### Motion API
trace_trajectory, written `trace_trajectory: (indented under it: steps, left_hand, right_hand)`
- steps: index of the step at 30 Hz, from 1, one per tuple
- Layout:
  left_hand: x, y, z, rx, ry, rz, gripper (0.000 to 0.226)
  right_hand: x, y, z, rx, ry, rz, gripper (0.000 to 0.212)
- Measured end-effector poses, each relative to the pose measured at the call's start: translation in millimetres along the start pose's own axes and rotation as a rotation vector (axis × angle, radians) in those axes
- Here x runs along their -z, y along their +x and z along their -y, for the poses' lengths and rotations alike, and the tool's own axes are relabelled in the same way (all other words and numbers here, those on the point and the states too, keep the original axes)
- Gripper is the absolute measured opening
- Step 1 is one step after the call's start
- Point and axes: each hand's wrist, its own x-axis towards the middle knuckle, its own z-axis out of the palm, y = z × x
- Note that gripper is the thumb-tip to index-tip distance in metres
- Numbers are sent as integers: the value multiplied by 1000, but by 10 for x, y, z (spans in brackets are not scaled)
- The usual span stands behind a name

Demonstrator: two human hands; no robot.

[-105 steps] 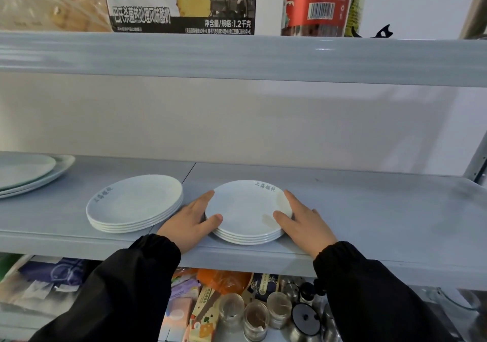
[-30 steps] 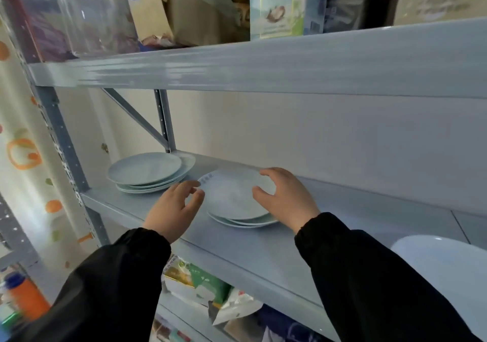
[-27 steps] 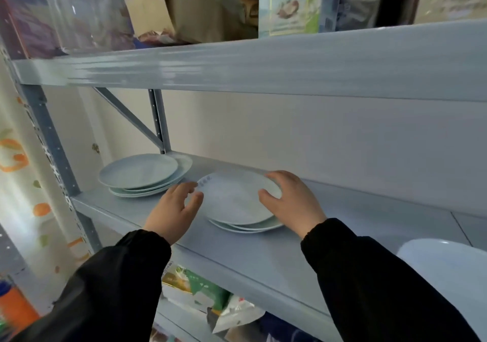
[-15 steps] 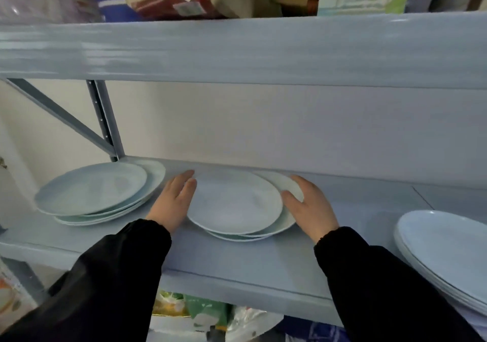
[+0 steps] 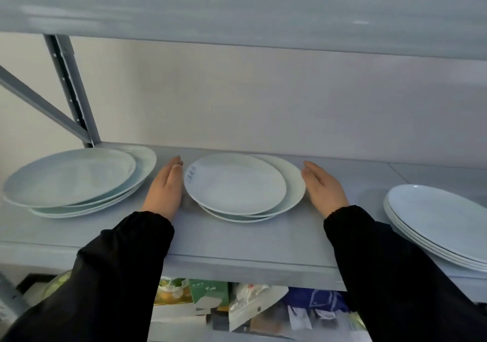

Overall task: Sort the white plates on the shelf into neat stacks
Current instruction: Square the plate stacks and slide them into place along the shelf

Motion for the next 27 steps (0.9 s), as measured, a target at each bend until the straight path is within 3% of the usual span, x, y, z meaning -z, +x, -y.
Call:
trace_trajectory:
  steps: [7, 10, 12, 14, 22, 27]
  left_hand:
    - [11, -34, 4, -63, 23, 37, 60]
    - [-90, -21, 38, -133, 335, 252, 52]
    - [-158, -19, 43, -155, 559, 353, 56]
    - [-172, -25, 11, -128, 575, 349, 68]
    - [-148, -4, 17, -29, 595, 297, 73]
    - [-166, -18, 1, -63, 626, 289, 70]
  right_hand:
    - [-17, -41, -2, -48, 2, 40, 58]
    - [-152, -75, 76, -107, -97, 163, 65]
    - [-227, -110, 132, -93, -250, 269, 52]
    - [-252, -126, 167, -45, -292, 291, 53]
    - [-254, -87, 148, -27, -388, 316, 72]
    - [-254, -61, 89, -60, -397, 346, 66]
